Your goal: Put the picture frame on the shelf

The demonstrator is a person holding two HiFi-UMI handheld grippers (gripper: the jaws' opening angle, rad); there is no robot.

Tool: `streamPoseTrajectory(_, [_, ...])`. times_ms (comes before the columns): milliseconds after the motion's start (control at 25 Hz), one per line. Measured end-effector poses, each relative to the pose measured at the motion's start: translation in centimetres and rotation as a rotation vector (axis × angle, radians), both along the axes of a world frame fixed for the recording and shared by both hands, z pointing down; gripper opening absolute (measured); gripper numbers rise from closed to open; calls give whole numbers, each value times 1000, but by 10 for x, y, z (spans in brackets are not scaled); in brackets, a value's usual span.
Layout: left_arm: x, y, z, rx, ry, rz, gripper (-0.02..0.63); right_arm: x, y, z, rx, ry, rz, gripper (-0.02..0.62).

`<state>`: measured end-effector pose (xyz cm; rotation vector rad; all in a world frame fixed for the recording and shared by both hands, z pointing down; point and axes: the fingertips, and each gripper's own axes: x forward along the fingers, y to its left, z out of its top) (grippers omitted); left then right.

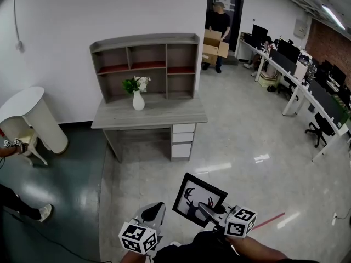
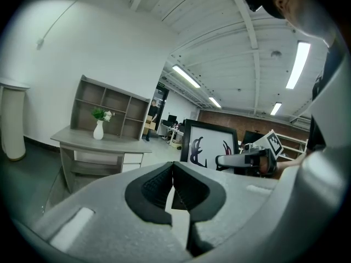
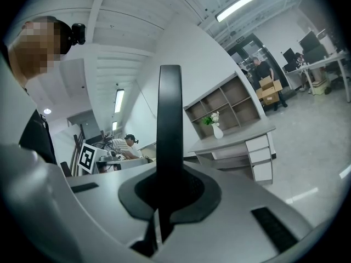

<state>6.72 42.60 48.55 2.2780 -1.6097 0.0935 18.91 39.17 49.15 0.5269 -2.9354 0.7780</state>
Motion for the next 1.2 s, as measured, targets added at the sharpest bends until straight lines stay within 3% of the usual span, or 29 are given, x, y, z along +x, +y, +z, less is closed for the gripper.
streamPoseTrajectory(360, [-7,-13,7,-15,21,-4,9,-9,-15,7,-18,-1,7,22])
streamPoseTrajectory(640, [-28,-41,9,-28,13,-39,9,-34,-59,10,-33,-18,-9,22])
streamPoseTrajectory(1200, [-64,-189,-14,-8,-16,-77,9,-73,-212,-5,-22,-43,-42,22])
